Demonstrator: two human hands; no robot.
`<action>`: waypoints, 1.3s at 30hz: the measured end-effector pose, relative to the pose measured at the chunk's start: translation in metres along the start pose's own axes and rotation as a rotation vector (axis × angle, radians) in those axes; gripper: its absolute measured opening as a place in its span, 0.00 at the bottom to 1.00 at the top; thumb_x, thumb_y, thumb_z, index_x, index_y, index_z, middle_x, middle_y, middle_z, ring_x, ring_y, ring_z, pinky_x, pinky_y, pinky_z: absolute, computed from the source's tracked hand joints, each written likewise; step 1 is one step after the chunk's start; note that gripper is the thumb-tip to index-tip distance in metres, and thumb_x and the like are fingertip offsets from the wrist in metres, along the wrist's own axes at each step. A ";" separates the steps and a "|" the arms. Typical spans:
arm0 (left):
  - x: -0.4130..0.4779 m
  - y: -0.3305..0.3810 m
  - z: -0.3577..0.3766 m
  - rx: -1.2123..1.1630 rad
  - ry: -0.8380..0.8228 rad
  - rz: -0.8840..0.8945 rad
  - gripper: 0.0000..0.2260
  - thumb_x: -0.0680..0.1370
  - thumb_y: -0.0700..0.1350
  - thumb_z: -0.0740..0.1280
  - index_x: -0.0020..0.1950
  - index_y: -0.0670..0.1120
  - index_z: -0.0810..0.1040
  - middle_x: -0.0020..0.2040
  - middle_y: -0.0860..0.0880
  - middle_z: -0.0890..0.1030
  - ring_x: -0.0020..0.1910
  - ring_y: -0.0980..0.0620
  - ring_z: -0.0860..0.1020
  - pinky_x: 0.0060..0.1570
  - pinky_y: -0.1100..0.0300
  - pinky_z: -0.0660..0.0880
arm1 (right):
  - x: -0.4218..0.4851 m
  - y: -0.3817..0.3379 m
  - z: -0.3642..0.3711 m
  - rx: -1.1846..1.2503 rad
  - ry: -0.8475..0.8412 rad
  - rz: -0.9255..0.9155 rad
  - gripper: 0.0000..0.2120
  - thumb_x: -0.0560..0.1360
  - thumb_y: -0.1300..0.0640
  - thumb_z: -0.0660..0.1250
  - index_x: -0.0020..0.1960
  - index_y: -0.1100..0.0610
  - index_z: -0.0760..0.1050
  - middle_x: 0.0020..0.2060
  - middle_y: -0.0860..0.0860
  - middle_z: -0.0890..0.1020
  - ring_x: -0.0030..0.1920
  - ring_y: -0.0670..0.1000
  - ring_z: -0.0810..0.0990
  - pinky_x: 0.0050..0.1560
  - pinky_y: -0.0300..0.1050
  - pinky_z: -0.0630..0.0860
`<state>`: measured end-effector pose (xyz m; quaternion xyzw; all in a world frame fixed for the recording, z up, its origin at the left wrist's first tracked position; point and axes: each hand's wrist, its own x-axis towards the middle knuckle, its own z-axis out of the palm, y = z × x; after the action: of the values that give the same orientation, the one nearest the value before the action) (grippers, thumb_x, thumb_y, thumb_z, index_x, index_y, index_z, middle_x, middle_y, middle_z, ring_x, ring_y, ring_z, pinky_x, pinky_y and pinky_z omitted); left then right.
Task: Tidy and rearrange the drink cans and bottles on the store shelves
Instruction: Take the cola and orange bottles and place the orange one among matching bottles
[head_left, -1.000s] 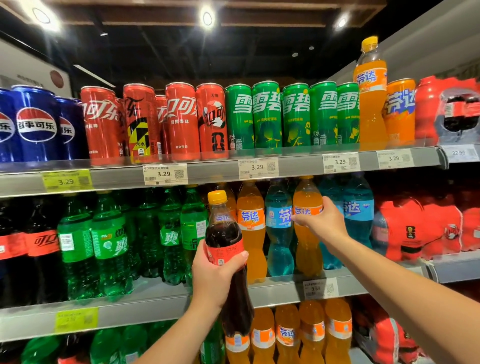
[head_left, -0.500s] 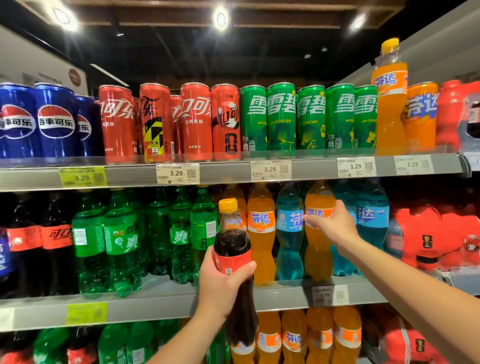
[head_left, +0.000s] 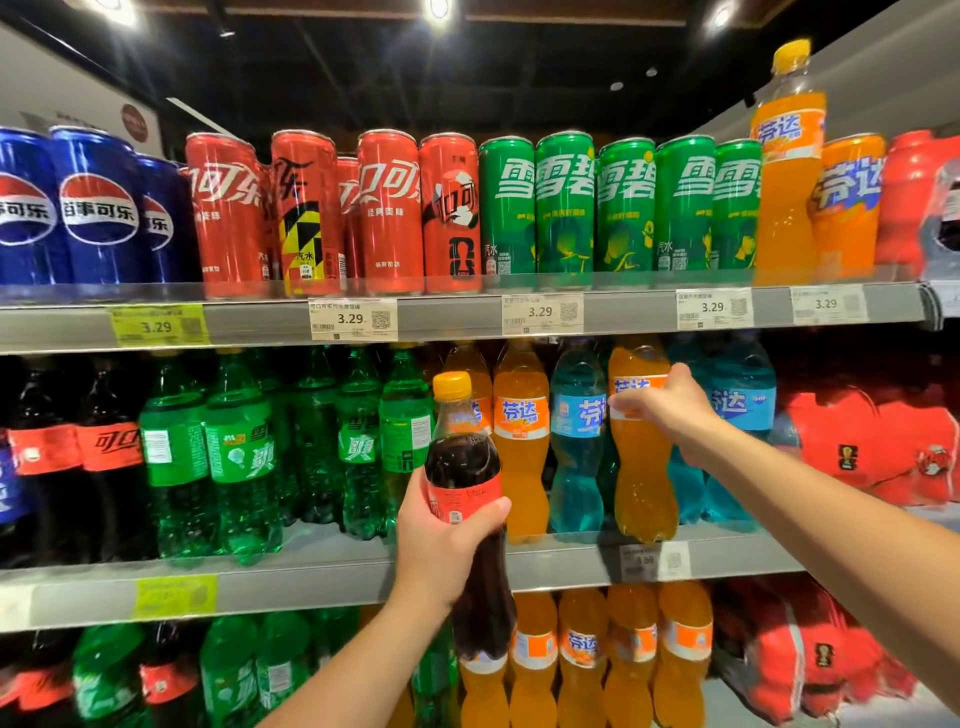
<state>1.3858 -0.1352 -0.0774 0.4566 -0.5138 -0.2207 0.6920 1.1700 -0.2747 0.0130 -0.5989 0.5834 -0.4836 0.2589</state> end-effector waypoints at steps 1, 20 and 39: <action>0.000 0.001 0.000 -0.005 -0.003 -0.002 0.22 0.59 0.48 0.74 0.51 0.50 0.75 0.44 0.48 0.80 0.41 0.55 0.79 0.36 0.68 0.75 | -0.002 0.002 -0.001 0.010 0.007 -0.007 0.37 0.67 0.50 0.75 0.69 0.60 0.61 0.63 0.59 0.72 0.61 0.60 0.73 0.55 0.54 0.74; -0.026 0.022 -0.013 -0.009 0.087 -0.036 0.23 0.57 0.49 0.76 0.50 0.48 0.75 0.45 0.44 0.80 0.44 0.45 0.80 0.43 0.54 0.78 | -0.099 0.049 0.013 0.114 -0.256 -0.076 0.18 0.64 0.54 0.77 0.50 0.52 0.75 0.44 0.52 0.82 0.46 0.53 0.81 0.51 0.54 0.78; -0.064 0.051 -0.174 0.020 0.212 -0.135 0.22 0.56 0.46 0.75 0.49 0.45 0.76 0.41 0.46 0.82 0.37 0.51 0.81 0.35 0.63 0.76 | -0.202 -0.068 0.159 0.387 -0.553 -0.284 0.17 0.64 0.57 0.78 0.48 0.49 0.75 0.42 0.50 0.83 0.44 0.53 0.82 0.48 0.51 0.79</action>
<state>1.5123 0.0097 -0.0759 0.5178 -0.4081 -0.2120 0.7213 1.3709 -0.1108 -0.0471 -0.7221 0.3002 -0.4359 0.4455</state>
